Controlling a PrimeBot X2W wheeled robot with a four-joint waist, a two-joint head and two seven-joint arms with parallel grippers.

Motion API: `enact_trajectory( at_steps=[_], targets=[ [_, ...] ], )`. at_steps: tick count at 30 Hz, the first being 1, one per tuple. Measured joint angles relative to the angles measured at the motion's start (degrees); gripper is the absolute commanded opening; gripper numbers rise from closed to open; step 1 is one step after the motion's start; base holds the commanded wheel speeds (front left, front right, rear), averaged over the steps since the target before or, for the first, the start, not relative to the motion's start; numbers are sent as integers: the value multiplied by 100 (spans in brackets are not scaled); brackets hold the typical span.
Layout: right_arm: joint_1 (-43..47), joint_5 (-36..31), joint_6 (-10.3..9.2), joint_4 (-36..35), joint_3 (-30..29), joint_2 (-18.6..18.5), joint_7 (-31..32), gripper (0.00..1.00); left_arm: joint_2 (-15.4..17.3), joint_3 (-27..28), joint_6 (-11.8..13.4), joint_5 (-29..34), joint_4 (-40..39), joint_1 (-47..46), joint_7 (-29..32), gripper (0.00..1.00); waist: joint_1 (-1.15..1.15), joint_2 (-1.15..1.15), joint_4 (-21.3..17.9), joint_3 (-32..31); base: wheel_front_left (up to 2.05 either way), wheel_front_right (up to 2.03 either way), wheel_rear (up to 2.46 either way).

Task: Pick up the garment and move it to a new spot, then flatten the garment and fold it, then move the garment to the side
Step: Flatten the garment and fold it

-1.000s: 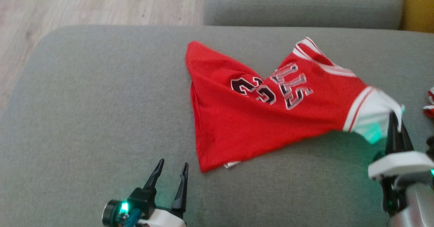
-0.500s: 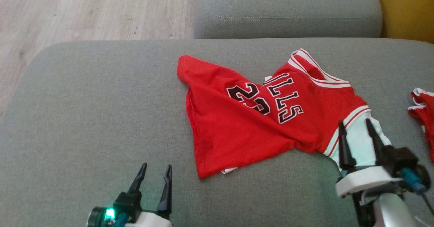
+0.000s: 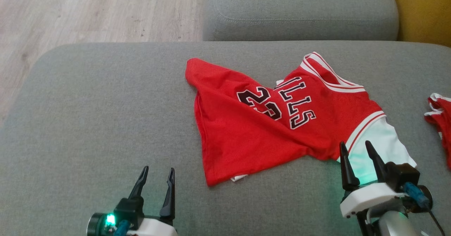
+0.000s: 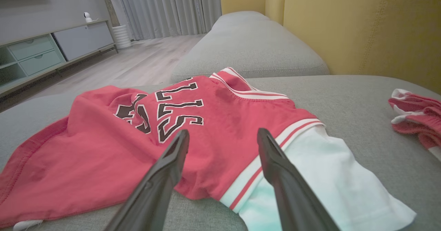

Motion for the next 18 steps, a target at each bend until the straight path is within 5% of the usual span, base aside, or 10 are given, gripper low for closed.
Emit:
enact_trajectory(
  at_steps=[7,18],
  targets=[
    [1,11,0,45,34,0,0,100,1,-53,-15,-33,-33,-1,0,100,0,0,-97,27,0,0,0],
    [-255,8,0,5,20,-1,0,100,0,-1087,-513,-1060,688,-276,1,100,1,0,-477,454,0,0,0]
  ],
)
